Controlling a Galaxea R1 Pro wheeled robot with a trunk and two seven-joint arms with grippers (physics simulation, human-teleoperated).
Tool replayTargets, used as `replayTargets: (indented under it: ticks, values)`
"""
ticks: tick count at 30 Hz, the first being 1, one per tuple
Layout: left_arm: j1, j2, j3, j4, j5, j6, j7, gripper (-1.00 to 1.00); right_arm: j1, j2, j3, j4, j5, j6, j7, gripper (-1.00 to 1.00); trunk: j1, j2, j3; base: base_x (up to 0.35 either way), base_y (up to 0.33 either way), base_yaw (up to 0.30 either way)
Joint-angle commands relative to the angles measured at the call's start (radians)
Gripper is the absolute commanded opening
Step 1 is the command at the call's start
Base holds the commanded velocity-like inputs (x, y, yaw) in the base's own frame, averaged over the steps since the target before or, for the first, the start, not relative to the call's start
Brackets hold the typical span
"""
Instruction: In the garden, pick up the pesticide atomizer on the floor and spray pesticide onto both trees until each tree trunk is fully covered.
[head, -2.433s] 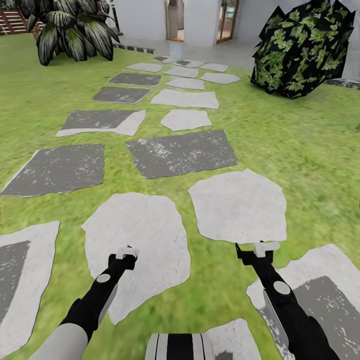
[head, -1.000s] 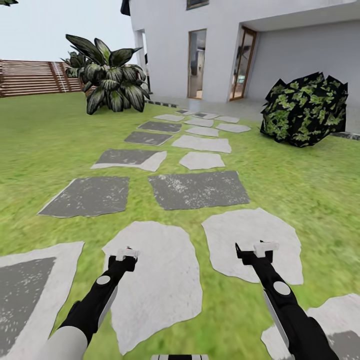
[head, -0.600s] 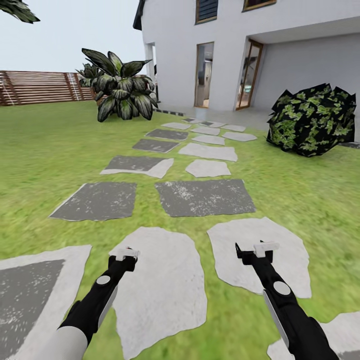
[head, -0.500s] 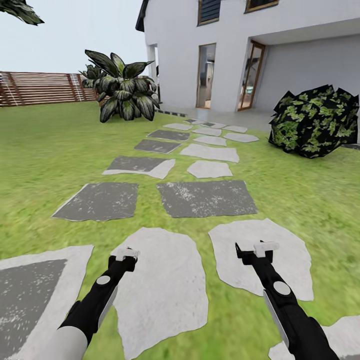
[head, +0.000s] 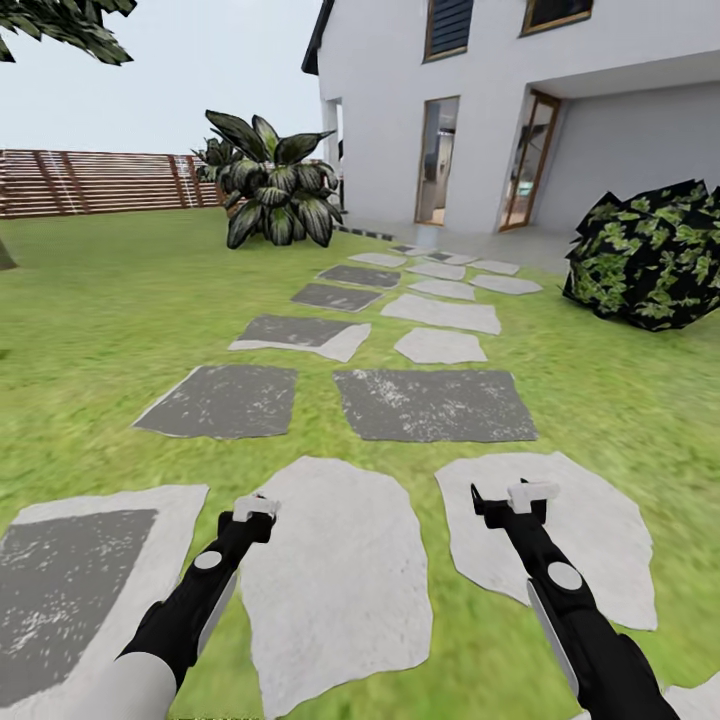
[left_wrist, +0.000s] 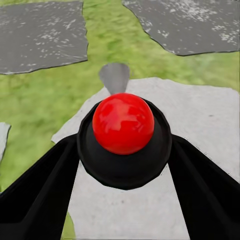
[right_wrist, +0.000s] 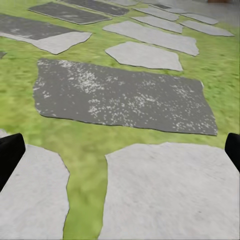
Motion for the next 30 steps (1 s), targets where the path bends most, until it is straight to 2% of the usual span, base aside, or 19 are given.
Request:
replayTargets:
  ticks: [1,17,30]
  values:
    - [0.000,0.000,0.000,0.000,0.000,0.000,-0.001,-1.00,0.000,0.000,0.000,-0.001,0.000,0.000,0.000,1.00,0.000,0.000,0.001,0.000,0.000,0.224]
    - [0.000,-0.007,0.001,0.000,0.001,0.000,-0.001,-1.00,0.001,0.002,0.001,-0.002,-0.001,0.000,0.000,1.00,0.000,0.000,0.015,0.012,0.005,0.242]
    - [0.001,-0.008,0.001,0.006,0.001,-0.002,0.001,-1.00,0.001,0.002,0.000,-0.002,-0.001,0.000,0.000,1.00,0.000,0.000,0.026,0.271,0.192,0.243]
